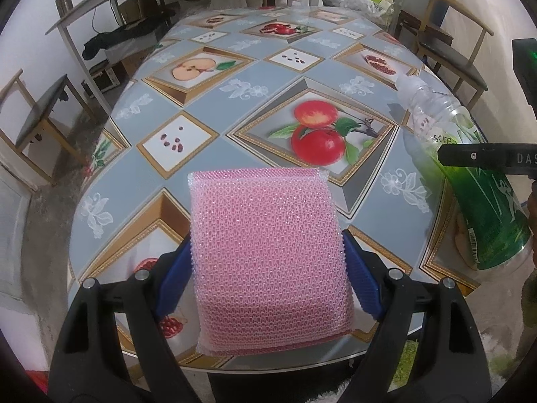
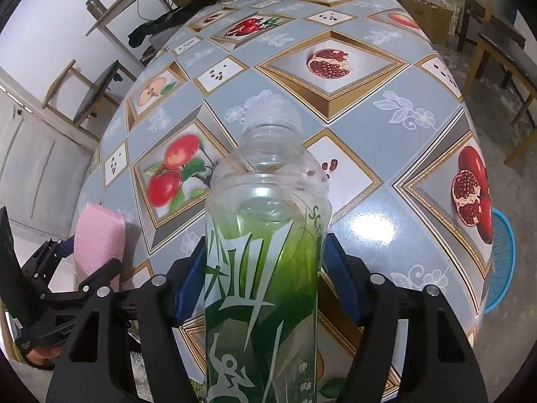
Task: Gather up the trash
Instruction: 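Lift the green bottle with the right tool while the left tool lifts the pink sponge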
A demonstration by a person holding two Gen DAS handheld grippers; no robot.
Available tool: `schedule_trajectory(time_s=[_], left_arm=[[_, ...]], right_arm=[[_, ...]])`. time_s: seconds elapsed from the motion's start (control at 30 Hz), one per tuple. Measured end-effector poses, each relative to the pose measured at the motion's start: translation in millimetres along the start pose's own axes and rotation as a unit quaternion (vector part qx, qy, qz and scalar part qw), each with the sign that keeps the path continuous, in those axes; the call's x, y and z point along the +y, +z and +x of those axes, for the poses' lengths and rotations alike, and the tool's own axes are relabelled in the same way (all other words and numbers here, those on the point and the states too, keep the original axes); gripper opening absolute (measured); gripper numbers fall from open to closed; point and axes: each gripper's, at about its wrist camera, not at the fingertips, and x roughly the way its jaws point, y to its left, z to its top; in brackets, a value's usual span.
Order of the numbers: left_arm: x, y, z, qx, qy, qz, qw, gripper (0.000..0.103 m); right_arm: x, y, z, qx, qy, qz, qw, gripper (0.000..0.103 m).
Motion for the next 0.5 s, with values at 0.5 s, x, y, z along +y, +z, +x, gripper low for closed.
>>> schedule_trajectory(time_s=[0.5], left_arm=[[1.8, 1.3, -11.2, -0.016, 0.019, 0.005, 0.9997, 0.079]], right_arm=[[-0.2, -1.4, -2.3, -0.009, 0.004, -0.003, 1.000, 0.065]])
